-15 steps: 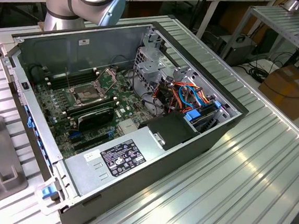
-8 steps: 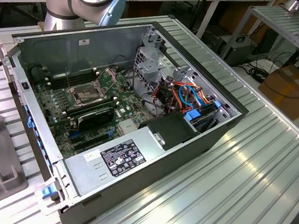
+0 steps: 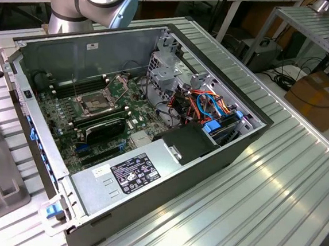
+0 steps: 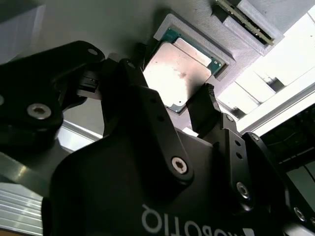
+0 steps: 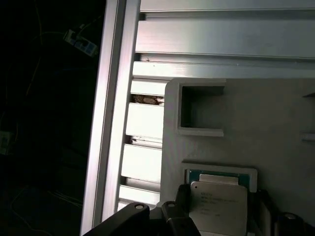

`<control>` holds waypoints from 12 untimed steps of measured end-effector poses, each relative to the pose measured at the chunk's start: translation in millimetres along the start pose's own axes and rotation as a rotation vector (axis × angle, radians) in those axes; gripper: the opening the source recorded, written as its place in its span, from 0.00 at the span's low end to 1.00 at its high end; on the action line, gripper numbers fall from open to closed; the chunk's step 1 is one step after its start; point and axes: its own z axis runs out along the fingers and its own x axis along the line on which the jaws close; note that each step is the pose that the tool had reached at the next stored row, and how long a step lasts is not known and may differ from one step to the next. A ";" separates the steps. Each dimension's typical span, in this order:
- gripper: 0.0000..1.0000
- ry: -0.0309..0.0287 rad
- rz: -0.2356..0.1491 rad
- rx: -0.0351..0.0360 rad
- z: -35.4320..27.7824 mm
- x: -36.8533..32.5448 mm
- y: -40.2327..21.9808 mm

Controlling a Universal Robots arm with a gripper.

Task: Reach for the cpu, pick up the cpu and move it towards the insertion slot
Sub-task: 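Pick up the cpu and move it towards the insertion slot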

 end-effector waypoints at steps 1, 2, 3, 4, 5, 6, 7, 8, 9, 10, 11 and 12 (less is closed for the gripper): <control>0.59 -0.0001 0.000 -0.0001 0.0 0.0 0.0; 0.59 -0.0001 0.000 -0.0001 0.0 0.0 0.0; 0.59 -0.0001 0.000 -0.0001 0.2 0.0 0.0; 0.59 -0.0002 0.001 -0.0002 0.2 0.0 0.0; 0.59 -0.0001 0.001 -0.0001 0.2 0.0 0.0; 0.59 -0.0002 0.001 -0.0002 0.3 0.0 -0.1; 0.59 -0.0002 0.001 -0.0002 0.3 0.0 -0.1; 0.59 -0.0003 0.001 -0.0002 0.4 0.0 -0.3; 0.59 -0.0003 0.001 -0.0001 0.4 0.0 -0.4; 0.59 -0.0002 0.001 -0.0002 0.4 0.0 -0.4; 0.59 -0.0007 0.001 -0.0001 0.5 -0.1 -0.4; 0.61 -0.0006 0.001 -0.0003 0.6 -0.1 -0.4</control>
